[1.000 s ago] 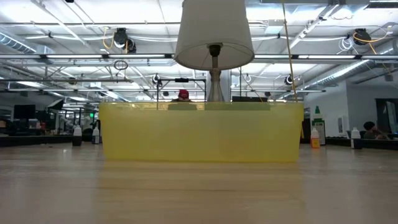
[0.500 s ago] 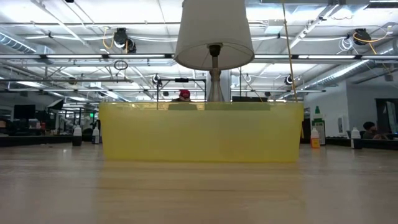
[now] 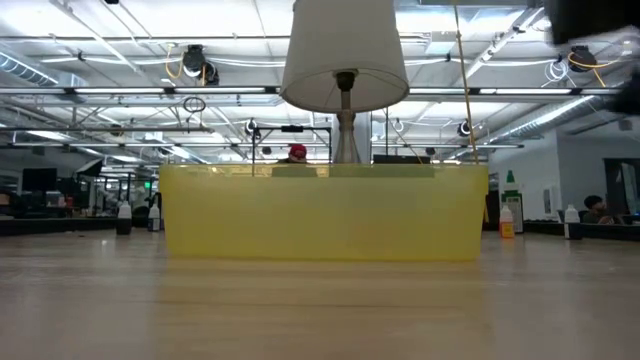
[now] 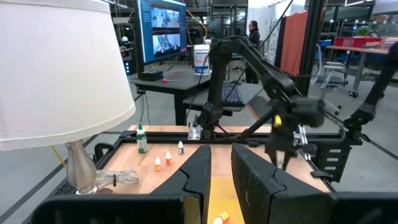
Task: Pick & Place food coloring
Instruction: Put the green food coloring bottle into the yellow bin
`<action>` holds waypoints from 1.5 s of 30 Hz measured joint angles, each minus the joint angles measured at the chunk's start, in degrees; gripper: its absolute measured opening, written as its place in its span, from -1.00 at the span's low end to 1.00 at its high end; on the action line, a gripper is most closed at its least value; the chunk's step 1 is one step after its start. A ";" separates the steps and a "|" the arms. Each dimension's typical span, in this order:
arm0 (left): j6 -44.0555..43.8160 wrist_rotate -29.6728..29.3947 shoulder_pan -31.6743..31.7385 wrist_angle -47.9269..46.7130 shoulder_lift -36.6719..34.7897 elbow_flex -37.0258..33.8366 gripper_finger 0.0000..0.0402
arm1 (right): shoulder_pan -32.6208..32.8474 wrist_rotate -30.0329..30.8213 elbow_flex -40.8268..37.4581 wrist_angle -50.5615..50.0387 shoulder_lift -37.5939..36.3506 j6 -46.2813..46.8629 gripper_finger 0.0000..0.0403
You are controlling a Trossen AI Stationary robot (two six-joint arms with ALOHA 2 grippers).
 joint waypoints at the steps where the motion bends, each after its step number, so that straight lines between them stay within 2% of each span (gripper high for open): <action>1: 0.00 -0.02 0.00 0.00 -0.02 0.01 -0.67 | -1.62 2.35 0.00 0.38 -1.63 -4.35 -0.72; 6: 0.00 -0.02 0.00 0.00 -0.02 -0.01 -0.67 | -10.71 10.73 0.00 5.98 -11.45 -31.47 -0.72; 10: 0.00 0.00 0.00 -0.02 0.00 -0.01 -0.67 | -20.49 9.60 1.81 10.23 -17.08 -49.79 -0.72; 13: 0.00 0.00 0.00 -0.01 0.00 -0.01 -0.67 | -28.15 5.25 7.62 5.69 -17.09 -57.06 -0.72; 16: 0.00 -0.02 0.00 0.00 0.00 -0.01 -0.67 | -33.97 0.35 16.85 -2.84 -12.85 -61.06 -0.72; 21: 0.00 -0.02 -0.02 0.00 -0.01 0.00 -0.67 | -38.62 -1.45 35.20 -22.06 0.02 -66.29 -0.72; 25: 0.00 -0.02 -0.02 -0.01 0.00 -0.01 -0.67 | -40.05 -3.58 41.88 -33.90 9.74 -68.64 -0.72; 30: 0.00 -0.02 0.00 0.00 -0.01 -0.01 -0.67 | -41.02 -7.51 37.53 -35.04 15.74 -70.07 -0.72; 36: 0.00 -0.01 0.00 0.00 0.00 0.01 -0.67 | -42.61 -7.75 27.99 -21.02 16.24 -71.82 -0.72; 45: 0.00 -0.01 0.00 0.00 0.00 -0.01 -0.67 | -43.57 -9.43 20.47 -12.28 16.22 -71.85 -0.72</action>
